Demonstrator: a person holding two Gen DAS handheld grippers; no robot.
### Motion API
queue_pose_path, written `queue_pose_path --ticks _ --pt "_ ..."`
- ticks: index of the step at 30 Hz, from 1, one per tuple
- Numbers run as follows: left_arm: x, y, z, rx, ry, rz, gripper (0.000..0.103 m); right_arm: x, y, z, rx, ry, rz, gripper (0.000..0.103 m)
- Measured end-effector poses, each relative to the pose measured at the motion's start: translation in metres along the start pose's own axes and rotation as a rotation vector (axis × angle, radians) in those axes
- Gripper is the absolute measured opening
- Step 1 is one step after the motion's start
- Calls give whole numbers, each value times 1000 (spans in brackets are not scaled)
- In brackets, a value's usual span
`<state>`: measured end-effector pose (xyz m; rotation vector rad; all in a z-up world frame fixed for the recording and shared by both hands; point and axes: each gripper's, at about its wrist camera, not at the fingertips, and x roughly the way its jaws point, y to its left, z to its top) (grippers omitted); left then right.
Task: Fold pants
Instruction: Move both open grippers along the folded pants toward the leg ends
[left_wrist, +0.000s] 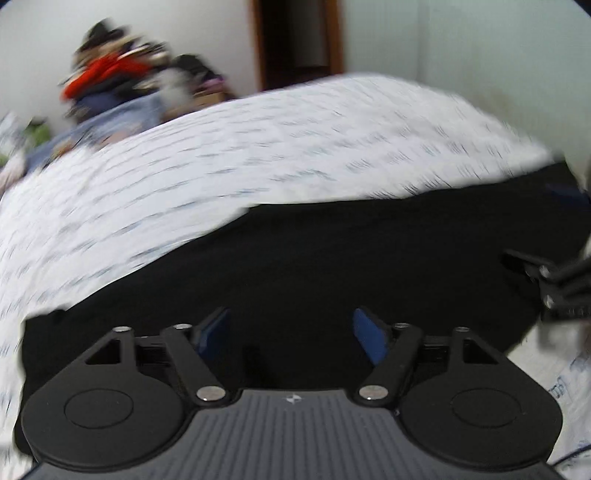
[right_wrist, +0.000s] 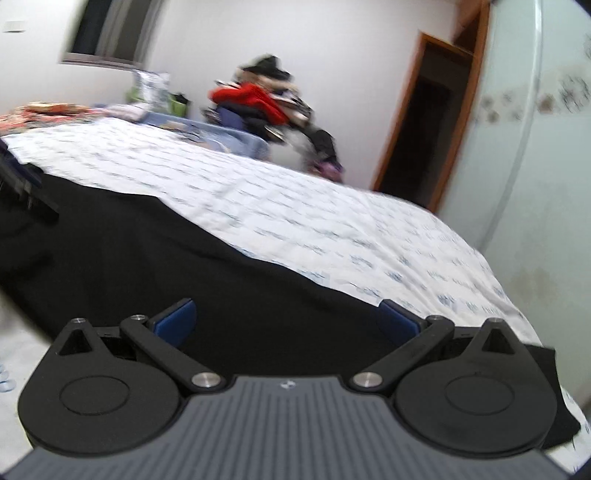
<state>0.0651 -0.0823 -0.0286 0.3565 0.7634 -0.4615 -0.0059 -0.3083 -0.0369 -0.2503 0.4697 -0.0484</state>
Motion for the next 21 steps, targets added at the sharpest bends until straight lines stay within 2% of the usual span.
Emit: queue_pose_path --ticks 2,3,5,6,8,11,13,16,18,19,21 --pt "14 -27 -12 112 19 67 77 13 -10 -6 0 121 -5 103" --pt "12 -36 -19 150 -17 102 77 17 -13 -13 -18 176 -1 103" --pt "5 -46 -19 180 -35 137 77 9 -25 -23 27 177 37 103" --pt "3 -48 -14 174 -40 132 77 4 -33 -25 59 187 62 103" --pt "-4 -48 3 133 -85 76 77 -3 -54 -26 124 165 90 103" --pt "4 -60 38 95 -124 -24 82 1 -80 -18 202 122 29 103" --pt "22 -72 58 94 -132 -61 88 12 -94 -11 211 114 3 103" --pt "62 -90 76 97 -67 -39 88 37 -118 -9 235 151 17 103" --pt "91 -95 77 72 -21 -18 91 55 -132 -10 270 190 56 103" --pt "99 -94 75 31 -10 -25 97 62 -139 -12 287 209 61 103" --pt "98 -87 76 -68 -17 -37 98 71 -152 -20 275 258 21 103"
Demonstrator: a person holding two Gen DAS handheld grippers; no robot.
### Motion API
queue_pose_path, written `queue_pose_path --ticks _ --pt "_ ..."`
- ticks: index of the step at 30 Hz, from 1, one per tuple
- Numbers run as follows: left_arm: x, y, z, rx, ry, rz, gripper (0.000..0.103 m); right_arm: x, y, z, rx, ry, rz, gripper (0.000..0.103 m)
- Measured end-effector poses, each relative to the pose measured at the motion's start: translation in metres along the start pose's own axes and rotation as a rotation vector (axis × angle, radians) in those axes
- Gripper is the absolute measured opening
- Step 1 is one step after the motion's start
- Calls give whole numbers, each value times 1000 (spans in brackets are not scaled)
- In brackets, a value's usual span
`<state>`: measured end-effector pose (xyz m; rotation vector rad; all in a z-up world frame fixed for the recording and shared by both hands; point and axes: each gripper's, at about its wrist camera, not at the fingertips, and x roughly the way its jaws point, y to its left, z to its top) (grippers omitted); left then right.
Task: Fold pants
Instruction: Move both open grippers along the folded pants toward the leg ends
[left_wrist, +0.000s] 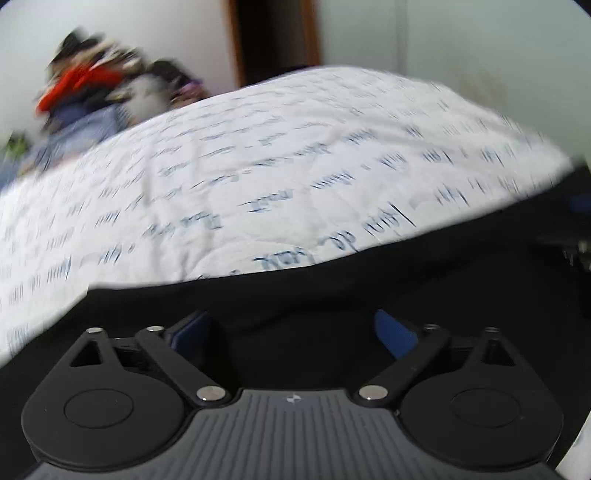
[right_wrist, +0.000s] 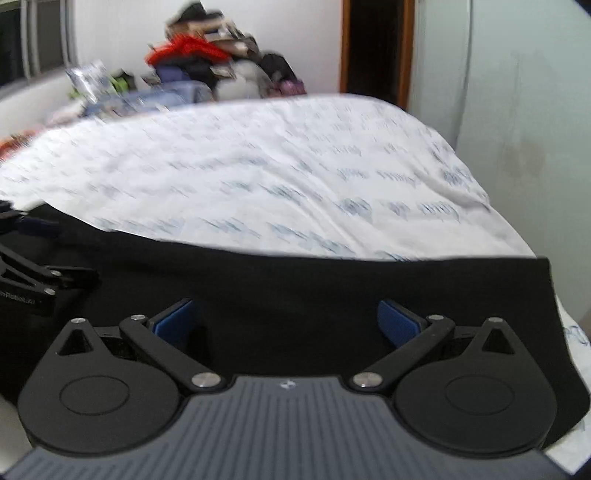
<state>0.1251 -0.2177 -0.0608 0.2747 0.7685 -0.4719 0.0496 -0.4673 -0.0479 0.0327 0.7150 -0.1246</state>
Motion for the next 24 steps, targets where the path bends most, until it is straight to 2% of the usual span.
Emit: queue_pose_path --ticks 2,4,6,8,10,11,12,14,16,20,21,24 --pt "-4 1 0 -8 -5 -10 97 3 -15 -2 10 6 -110 103" --pt "-8 -3 2 5 -33 -1 97 -10 -29 -1 77 -22 -157 103" --pt "-6 -11 7 1 -49 4 97 -21 -34 -1 109 -68 -98 103" --pt "2 -21 10 -11 -46 -7 97 -19 -31 -2 100 -66 -51 103" --pt "10 -28 7 2 -52 4 101 -5 -27 -6 62 -11 -98 103" --pt "12 -33 1 18 -84 30 103 4 -27 -11 45 4 -115 103" --pt "11 -34 -5 27 -125 39 103 3 -30 -14 61 -19 -105 103" --pt "9 -33 -10 18 -153 36 103 0 -33 -20 91 -61 -94 103" --pt "10 -30 -9 4 -145 23 103 -3 -31 -26 81 -86 -106 103" --pt "7 -30 -3 -15 -124 15 103 -5 -29 -24 42 -83 -123 103" --pt "4 -32 -2 -17 -125 10 103 -8 -35 -22 62 -79 -132 103" --pt "1 -42 2 -26 -113 -67 103 -12 -63 -25 149 -68 -224 103"
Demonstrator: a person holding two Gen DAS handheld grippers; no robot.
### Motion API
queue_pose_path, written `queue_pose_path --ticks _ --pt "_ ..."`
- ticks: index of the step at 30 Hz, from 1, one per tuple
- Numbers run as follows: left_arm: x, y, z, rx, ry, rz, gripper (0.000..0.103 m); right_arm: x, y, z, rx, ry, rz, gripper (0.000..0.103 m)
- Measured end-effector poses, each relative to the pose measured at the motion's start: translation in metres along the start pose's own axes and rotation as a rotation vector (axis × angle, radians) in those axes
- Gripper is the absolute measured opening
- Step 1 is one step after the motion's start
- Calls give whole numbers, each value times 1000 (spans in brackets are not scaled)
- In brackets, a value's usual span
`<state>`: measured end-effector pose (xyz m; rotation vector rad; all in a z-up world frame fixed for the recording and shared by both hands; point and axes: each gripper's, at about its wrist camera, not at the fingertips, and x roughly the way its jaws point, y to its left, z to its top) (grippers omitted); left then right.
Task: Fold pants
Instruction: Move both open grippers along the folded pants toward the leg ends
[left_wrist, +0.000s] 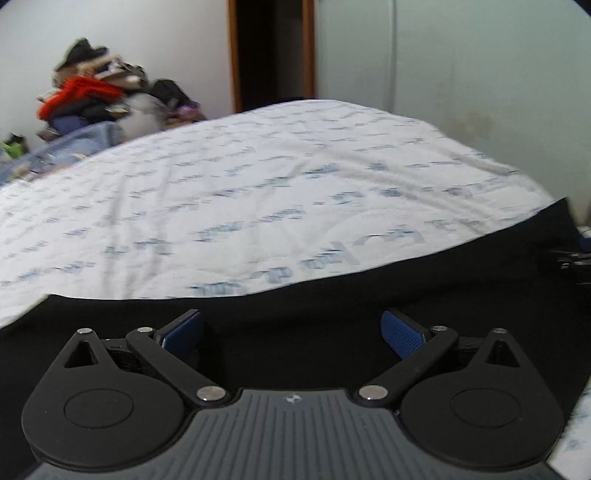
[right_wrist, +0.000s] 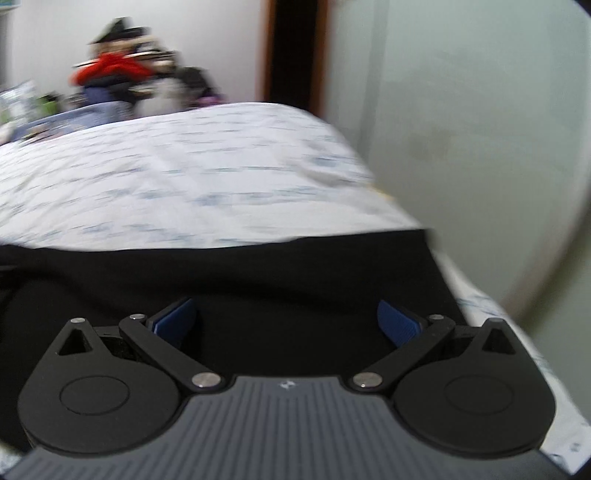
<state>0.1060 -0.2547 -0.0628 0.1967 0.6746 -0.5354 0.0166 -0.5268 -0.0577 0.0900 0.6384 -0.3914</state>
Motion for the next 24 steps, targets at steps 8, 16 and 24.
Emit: queue_pose_path --ticks 8,16,24 --pt "16 -32 12 -27 16 -40 103 -14 -5 -9 -45 -2 -2 103" --pt "20 -38 1 30 -27 -20 103 -54 -42 -19 158 -95 -160 103" --pt "18 -39 -2 31 -39 -21 103 -64 -82 -51 382 13 -44 103"
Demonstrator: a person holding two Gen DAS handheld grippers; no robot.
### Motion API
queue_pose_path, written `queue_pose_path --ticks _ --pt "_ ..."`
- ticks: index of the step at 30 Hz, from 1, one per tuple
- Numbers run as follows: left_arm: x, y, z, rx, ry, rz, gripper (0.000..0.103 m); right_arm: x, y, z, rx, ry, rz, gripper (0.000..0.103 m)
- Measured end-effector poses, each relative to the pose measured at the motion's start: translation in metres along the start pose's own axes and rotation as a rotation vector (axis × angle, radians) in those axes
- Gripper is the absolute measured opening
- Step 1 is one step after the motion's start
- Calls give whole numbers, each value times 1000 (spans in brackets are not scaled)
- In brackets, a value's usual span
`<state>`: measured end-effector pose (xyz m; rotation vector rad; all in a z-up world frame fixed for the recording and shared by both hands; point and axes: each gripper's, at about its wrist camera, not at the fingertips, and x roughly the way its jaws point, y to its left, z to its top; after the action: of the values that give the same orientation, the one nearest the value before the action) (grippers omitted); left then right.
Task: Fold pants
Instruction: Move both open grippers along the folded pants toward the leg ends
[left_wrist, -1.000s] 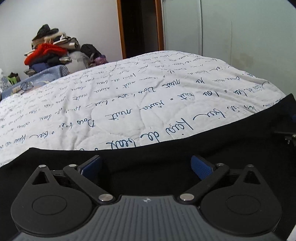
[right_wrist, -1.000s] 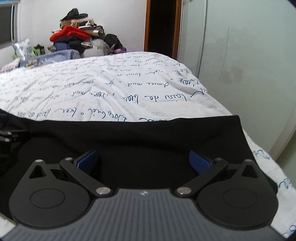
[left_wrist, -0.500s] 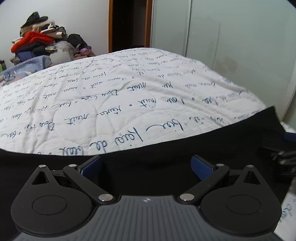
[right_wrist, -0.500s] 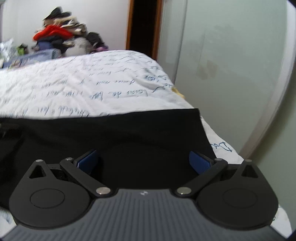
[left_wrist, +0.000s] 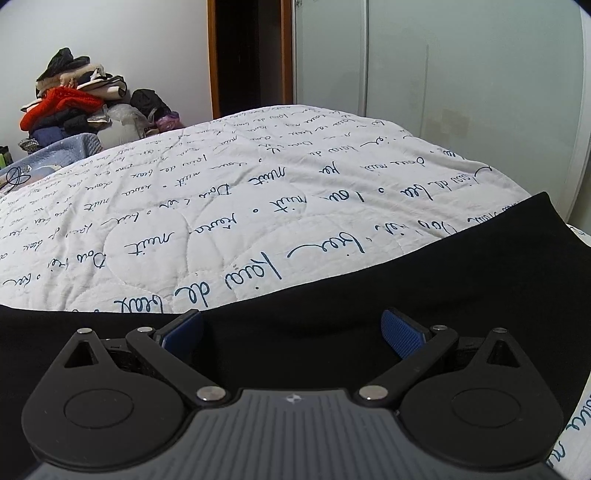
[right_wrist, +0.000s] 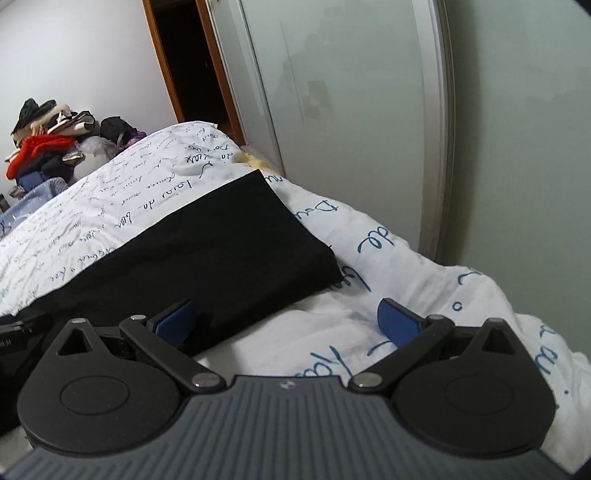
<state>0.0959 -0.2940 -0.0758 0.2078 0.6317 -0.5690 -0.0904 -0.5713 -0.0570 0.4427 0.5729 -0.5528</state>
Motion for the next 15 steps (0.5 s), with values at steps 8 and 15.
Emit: queue_pose_path --ticks 8,15 --pt "0 0 0 -1 0 0 103 14 -7 9 115 -7 67 100" --pt "0 0 0 -1 0 0 103 12 -5 8 179 -14 93 85"
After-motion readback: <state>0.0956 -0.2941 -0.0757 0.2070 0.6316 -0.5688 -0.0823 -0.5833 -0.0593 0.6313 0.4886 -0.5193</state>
